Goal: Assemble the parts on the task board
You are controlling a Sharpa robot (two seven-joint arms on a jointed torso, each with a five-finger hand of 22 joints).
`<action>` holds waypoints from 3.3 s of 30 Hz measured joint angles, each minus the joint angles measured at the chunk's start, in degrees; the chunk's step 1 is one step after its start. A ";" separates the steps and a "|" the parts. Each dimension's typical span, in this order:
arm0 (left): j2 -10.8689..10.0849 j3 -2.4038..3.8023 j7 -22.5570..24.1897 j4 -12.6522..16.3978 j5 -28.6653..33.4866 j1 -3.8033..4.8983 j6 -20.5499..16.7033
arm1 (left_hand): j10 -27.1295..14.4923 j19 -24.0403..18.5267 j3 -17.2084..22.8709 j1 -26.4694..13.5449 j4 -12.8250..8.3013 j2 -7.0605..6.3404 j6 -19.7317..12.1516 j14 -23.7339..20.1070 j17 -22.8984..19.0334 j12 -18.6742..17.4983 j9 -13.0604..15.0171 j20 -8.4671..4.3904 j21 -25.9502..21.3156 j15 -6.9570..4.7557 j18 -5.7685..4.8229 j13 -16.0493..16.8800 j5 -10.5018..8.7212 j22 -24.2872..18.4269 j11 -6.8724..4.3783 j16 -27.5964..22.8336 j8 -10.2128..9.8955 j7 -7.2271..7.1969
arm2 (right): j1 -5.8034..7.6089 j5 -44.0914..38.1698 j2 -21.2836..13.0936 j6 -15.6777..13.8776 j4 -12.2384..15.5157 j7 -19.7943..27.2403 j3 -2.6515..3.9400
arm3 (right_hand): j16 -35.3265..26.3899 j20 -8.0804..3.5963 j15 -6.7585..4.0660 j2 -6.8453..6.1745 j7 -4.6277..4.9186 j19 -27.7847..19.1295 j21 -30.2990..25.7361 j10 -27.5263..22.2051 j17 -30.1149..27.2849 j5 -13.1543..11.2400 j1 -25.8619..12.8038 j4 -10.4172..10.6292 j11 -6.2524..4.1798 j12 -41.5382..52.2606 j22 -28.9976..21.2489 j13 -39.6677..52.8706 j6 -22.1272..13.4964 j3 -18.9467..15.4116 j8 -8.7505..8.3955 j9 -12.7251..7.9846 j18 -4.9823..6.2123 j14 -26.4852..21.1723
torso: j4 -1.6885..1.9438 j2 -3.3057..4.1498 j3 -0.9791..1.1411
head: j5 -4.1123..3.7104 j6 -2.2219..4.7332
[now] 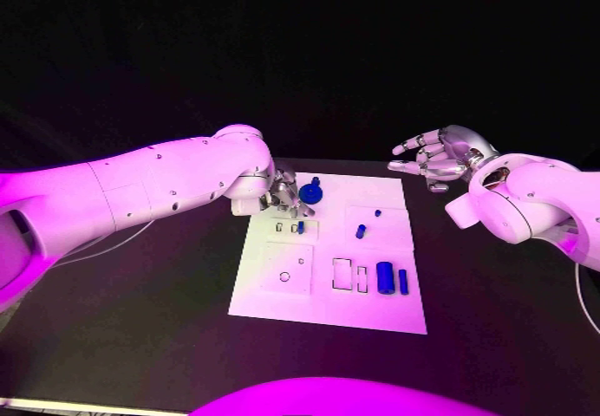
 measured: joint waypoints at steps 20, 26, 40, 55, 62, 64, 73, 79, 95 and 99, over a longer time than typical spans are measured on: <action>1.03 -0.15 -0.43 -1.09 0.06 -0.69 2.33 | -0.49 0.00 0.00 0.70 0.00 0.24 -0.17 0.00 -0.01 -0.38 0.11 0.00 0.00 0.00 0.00 -0.64 0.00 -0.14 0.08 0.00 0.00 0.17 | 0.00 -0.63 0.33 0.62 -0.34 -0.17 0.00 | 0.00 0.00 0.00 0.23 0.00 0.00 0.00 0.00 -0.01 0.00 0.23 0.00 0.00 0.00 0.00 0.01 0.00 0.00 0.00 -0.01 0.00 0.00 | 0.11 0.01 0.05 | -0.02 -0.74; 1.09 -0.18 -0.48 -1.37 0.10 -0.91 2.79 | -0.49 0.00 0.00 0.70 0.00 0.24 -0.38 0.00 -0.01 -0.38 0.10 0.00 0.00 0.00 0.00 -0.64 0.00 -0.14 0.09 0.00 0.00 -0.04 | 0.00 -0.76 0.34 0.74 -0.41 -0.22 0.00 | 0.00 0.00 0.00 0.23 0.00 0.00 0.00 0.00 -0.02 0.00 0.23 0.00 0.00 0.00 0.00 0.02 0.00 0.00 0.00 -0.01 0.00 0.00 | 0.09 -0.03 0.04 | -0.05 -0.79; 1.48 -0.25 -0.52 -1.86 0.48 -1.44 3.42 | -0.90 -0.01 0.01 2.65 0.00 1.20 -0.59 0.00 -0.01 -0.38 0.46 0.00 0.00 0.00 0.00 -0.68 0.00 -0.14 0.09 -0.22 0.00 0.17 | 0.00 -0.94 0.45 0.98 -0.53 -0.34 0.00 | 0.00 0.00 0.00 0.23 0.00 0.00 0.00 0.00 -0.02 0.00 0.23 0.00 0.00 0.00 0.07 0.09 0.00 0.00 0.00 -0.02 0.00 0.00 | 0.10 -0.04 0.04 | -0.19 -0.94; 1.68 -0.30 -0.52 -2.20 1.44 -1.58 3.46 | -0.90 -0.15 1.62 5.73 -0.08 2.85 -0.59 0.00 -0.01 -0.38 0.80 0.15 0.00 0.01 0.00 -0.67 0.00 -0.05 0.09 -0.22 -0.22 0.17 | 0.00 -1.07 0.57 1.27 -0.65 -0.48 0.00 | 0.00 0.00 0.00 0.22 0.00 0.00 0.00 0.00 -0.03 0.00 0.23 0.00 0.00 0.00 0.06 0.09 0.00 0.00 0.00 -0.03 0.00 0.00 | 0.11 -0.06 0.04 | -0.23 -1.05; 1.70 -0.30 -0.43 -2.26 2.11 -1.58 3.44 | -0.90 -0.15 5.08 9.57 -0.06 3.63 -0.80 0.00 -0.01 -0.38 1.24 0.15 0.00 0.01 0.00 -0.64 -0.01 0.09 0.09 -0.22 -0.50 -0.04 | -0.01 -1.16 0.72 1.46 -0.80 -0.57 0.00 | 0.00 0.00 0.00 0.45 0.00 0.00 0.00 0.00 -0.03 0.00 0.45 0.00 0.00 0.00 0.06 0.08 0.00 0.00 0.00 -0.03 0.00 0.00 | 0.11 -0.06 0.06 | -0.23 -1.12; 1.70 -0.30 -0.40 -2.28 2.41 -1.57 3.42 | -0.92 -0.15 6.28 10.19 -0.07 3.59 -0.80 0.00 -0.01 -0.38 1.36 0.15 0.00 0.01 0.00 -0.62 -0.01 0.17 0.07 -0.22 -0.56 -0.04 | -0.01 -1.21 0.80 1.53 -0.87 -0.60 0.00 | 0.00 0.00 0.00 0.45 0.00 0.01 0.00 0.00 -0.03 0.00 0.45 0.00 0.00 0.00 0.06 0.08 0.00 0.00 0.00 -0.03 0.00 0.00 | 0.11 -0.06 0.07 | -0.23 -1.12; 1.30 -0.34 -0.33 -2.26 4.00 -1.64 3.28 | 0.10 -0.04 18.75 11.66 1.82 -0.34 -1.16 0.13 -0.01 -0.39 2.51 -0.41 -0.01 -0.71 -0.01 0.20 -0.33 1.00 -1.23 -0.22 2.41 -0.90 | -0.02 -1.41 0.93 1.89 -1.11 -0.77 -0.01 | 0.00 0.00 0.00 0.45 0.00 0.00 0.00 0.00 0.01 0.00 0.45 0.00 0.00 0.00 0.05 0.08 0.00 0.00 0.00 -0.03 0.00 0.00 | 0.11 -0.06 0.08 | -0.20 -1.17; 0.24 -0.34 -0.31 -1.75 5.92 -1.68 2.94 | 1.50 0.18 25.46 10.41 2.15 -2.73 -1.48 0.20 -0.01 0.59 2.51 -0.64 0.28 -1.02 0.00 1.53 -0.27 1.39 -1.65 -0.22 3.66 -1.21 | -0.03 -1.52 0.94 2.21 -1.34 -0.98 -0.01 | -0.31 -0.21 0.00 0.45 0.00 -0.21 -0.25 0.01 0.01 0.00 0.45 -0.16 0.00 0.00 0.05 0.03 0.00 0.16 0.24 -0.03 0.00 0.00 | 0.08 -0.06 0.10 | -0.27 -1.21; -2.34 -0.25 -0.03 0.34 8.03 -1.69 0.47 | 4.06 0.91 31.80 8.26 1.67 -6.12 -1.47 0.00 0.03 2.17 2.52 -1.35 0.53 -1.65 0.00 3.65 -0.29 2.66 -2.19 0.45 6.22 -1.21 | -0.16 -1.73 0.93 3.03 -1.82 -1.36 -0.03 | -0.31 -0.21 0.00 0.45 0.00 -0.20 -0.25 0.01 0.00 0.00 0.45 -0.16 0.00 0.00 -0.04 -0.06 0.00 0.16 0.23 -0.03 0.00 0.00 | 0.18 -0.10 0.15 | -0.21 -1.20; -2.44 -0.25 0.36 1.17 6.27 -1.85 -0.48 | 4.25 1.11 33.29 7.38 1.82 -7.11 -1.46 0.00 0.03 2.25 2.52 -1.55 0.73 -1.65 0.00 3.84 -0.29 2.95 -2.37 0.45 6.66 -1.22 | -0.16 -1.75 0.86 3.07 -1.84 -1.40 -0.03 | -0.31 -0.21 0.00 0.45 0.00 -0.21 -0.25 -0.14 0.00 0.00 0.45 -0.16 -0.14 -0.23 -0.11 -0.13 0.00 0.16 0.23 -0.04 0.00 0.00 | 0.13 -0.07 0.11 | -0.12 -1.27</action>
